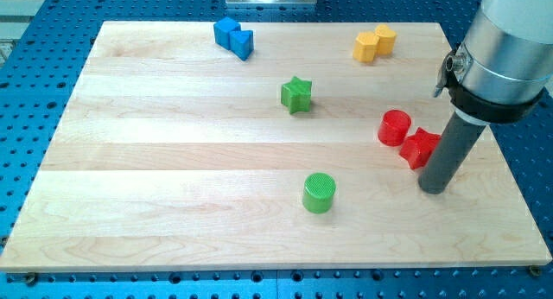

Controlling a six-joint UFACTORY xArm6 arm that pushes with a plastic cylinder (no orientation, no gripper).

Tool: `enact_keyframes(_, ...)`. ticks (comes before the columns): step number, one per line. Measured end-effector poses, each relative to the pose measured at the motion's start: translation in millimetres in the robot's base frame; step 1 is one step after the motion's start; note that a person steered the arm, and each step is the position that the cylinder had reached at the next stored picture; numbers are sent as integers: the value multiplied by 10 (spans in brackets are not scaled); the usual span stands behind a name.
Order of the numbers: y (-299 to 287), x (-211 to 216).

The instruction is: Move the green star to the top left of the board

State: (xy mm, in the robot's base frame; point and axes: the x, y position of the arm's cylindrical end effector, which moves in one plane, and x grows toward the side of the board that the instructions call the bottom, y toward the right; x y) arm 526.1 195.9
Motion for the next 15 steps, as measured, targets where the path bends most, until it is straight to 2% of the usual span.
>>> enact_keyframes(1,0,-244)
enact_keyframes(2,0,-315)
enact_keyframes(3,-463,-8)
enact_keyframes(4,-1053,-27)
enact_keyframes(5,-964,-252)
enact_keyframes(11,-918,-276)
enact_keyframes(13,-893,-1095)
enact_keyframes(15,-1196,-1340)
